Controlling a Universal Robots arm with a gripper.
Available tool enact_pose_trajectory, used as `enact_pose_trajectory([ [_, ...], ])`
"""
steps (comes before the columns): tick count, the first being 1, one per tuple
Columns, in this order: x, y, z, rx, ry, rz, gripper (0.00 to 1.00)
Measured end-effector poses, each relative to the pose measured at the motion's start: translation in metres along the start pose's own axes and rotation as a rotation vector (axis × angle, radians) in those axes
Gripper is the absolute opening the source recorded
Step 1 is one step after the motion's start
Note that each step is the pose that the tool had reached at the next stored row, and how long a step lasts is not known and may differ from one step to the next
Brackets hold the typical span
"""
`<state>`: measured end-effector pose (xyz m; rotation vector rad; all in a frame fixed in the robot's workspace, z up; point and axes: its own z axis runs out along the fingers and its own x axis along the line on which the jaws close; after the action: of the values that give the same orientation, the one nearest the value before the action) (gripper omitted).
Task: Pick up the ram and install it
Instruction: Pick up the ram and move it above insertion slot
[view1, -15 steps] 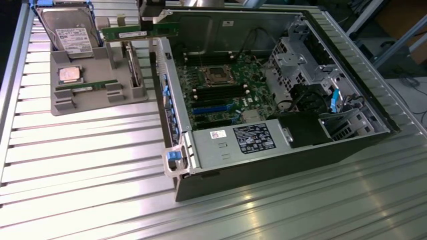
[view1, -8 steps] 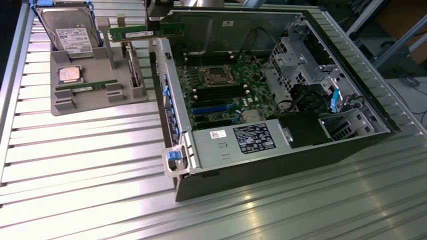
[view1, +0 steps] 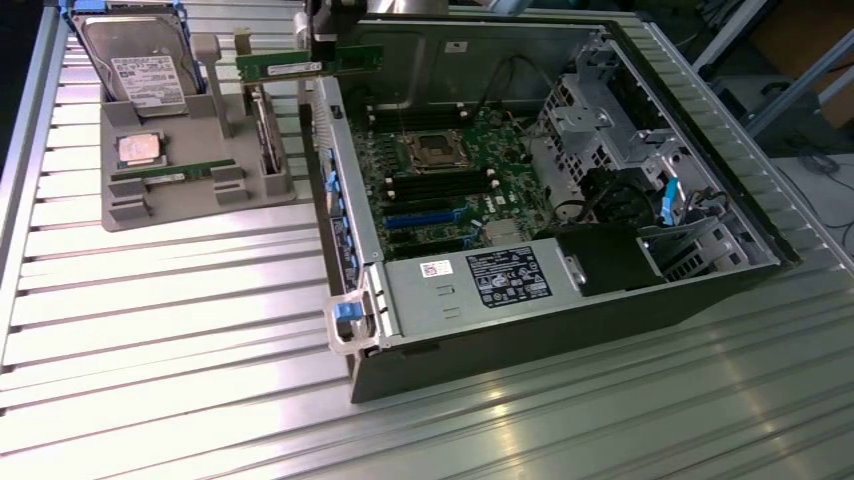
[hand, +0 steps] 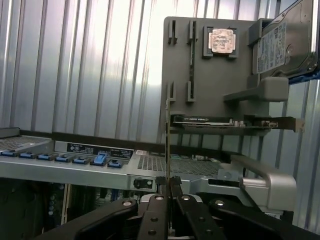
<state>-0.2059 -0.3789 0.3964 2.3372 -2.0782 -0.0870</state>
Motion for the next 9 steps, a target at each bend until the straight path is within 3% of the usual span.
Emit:
enact_pose_trajectory([
  [9, 0.0011, -0.0097, -0.0005, 0.0, 0.0, 0.0, 0.12],
])
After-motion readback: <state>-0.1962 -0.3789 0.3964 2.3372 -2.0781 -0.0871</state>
